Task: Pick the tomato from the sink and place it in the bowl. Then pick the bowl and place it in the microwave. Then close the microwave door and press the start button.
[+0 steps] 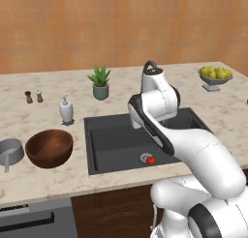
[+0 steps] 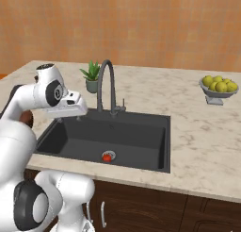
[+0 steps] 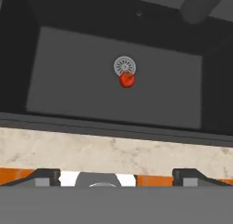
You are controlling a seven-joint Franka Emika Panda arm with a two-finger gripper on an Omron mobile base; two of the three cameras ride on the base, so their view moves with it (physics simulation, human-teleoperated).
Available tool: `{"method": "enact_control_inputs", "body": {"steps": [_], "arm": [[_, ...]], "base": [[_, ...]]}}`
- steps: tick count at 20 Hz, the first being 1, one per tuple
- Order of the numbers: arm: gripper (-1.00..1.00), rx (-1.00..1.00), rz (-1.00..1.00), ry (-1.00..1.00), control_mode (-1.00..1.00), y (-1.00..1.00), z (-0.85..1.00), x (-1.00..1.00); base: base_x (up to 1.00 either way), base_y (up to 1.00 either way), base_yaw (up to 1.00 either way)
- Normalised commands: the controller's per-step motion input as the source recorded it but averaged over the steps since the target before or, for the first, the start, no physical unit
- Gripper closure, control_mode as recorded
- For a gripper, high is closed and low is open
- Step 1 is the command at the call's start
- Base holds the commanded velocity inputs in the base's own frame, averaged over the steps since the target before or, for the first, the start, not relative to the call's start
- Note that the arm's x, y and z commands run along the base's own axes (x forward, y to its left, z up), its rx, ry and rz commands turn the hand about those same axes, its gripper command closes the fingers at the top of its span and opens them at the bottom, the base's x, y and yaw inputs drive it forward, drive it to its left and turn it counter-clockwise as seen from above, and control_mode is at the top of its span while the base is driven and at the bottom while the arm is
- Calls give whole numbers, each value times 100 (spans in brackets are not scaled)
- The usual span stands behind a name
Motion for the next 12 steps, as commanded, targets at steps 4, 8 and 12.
{"method": "enact_control_inputs", "body": {"steps": [4,8,12], "arm": [[-100,-16,-7,8,-100,15,-78,21],[-100,-6,-4,1,-100,0,-58,37],[-100,-2,-1,0,-100,0,-57,33]], "base": [[0,0,0],[0,0,0],[0,0,0]]}}
